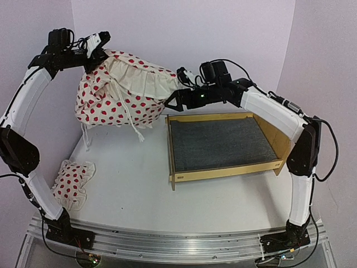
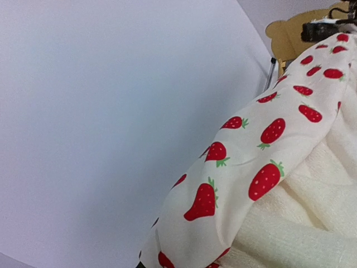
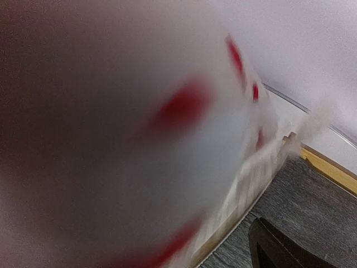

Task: Set up the pet bed

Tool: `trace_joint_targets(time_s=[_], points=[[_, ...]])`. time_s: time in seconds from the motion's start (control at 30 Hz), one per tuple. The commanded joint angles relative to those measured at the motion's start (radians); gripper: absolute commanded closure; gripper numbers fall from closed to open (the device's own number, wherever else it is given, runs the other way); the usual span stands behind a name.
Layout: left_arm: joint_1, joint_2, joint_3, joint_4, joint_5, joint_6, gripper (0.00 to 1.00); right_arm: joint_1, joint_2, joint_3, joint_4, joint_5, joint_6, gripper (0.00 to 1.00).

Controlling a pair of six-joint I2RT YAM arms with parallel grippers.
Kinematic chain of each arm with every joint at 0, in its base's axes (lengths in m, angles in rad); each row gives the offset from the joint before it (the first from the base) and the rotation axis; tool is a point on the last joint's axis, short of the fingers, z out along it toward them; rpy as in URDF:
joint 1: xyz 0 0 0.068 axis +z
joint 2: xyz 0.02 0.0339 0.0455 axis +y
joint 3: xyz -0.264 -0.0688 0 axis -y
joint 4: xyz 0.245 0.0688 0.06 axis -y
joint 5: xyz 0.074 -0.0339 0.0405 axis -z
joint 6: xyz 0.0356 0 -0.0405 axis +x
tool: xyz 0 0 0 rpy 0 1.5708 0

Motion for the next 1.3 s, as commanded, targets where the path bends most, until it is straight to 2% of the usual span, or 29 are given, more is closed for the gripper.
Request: trace_joint_targets(time_s=[0.0,0.27,0.33,0.4,0.7,0.8,0.83,0.97,1.1,1.27], points=[[-0.037,0.015,0.036,-0.07,0.062,-0.015,1.0,0.007,-0.019,-0.01,0.158,-0.12,0.066,0.04],[-0.098,0.039,0.078,-0.039,0.08,-0.065,1.0,0.006,-0.187,-0.239,0.187,-0.141,-0.016,0.02],[-0.116,0.048,0.087,-0.025,0.094,-0.077,1.0,0.005,-0.218,-0.279,0.187,-0.109,-0.037,0.06],[-0.136,0.063,0.102,-0.006,0.104,-0.089,1.0,0.005,-0.226,-0.286,0.189,-0.083,-0.041,0.22],[-0.147,0.17,0.134,0.213,0.196,-0.207,1.0,-0.073,-0.163,-0.189,0.211,0.112,-0.035,0.68],[-0.149,0.232,0.131,0.396,0.203,-0.278,1.0,-0.12,-0.11,-0.104,0.233,0.171,-0.058,0.96],[-0.149,0.26,0.141,0.452,0.203,-0.312,1.0,-0.132,-0.093,-0.068,0.235,0.202,-0.08,1.0],[-0.175,0.395,0.254,0.624,0.196,-0.41,1.0,-0.203,-0.037,0.059,0.243,0.314,-0.209,1.0],[-0.242,0.492,0.352,0.79,0.157,-0.416,1.0,-0.301,-0.022,0.146,0.262,0.362,-0.264,1.0],[-0.317,0.549,0.371,0.843,0.187,-0.391,1.0,-0.361,-0.109,0.038,0.264,0.353,-0.381,1.0]])
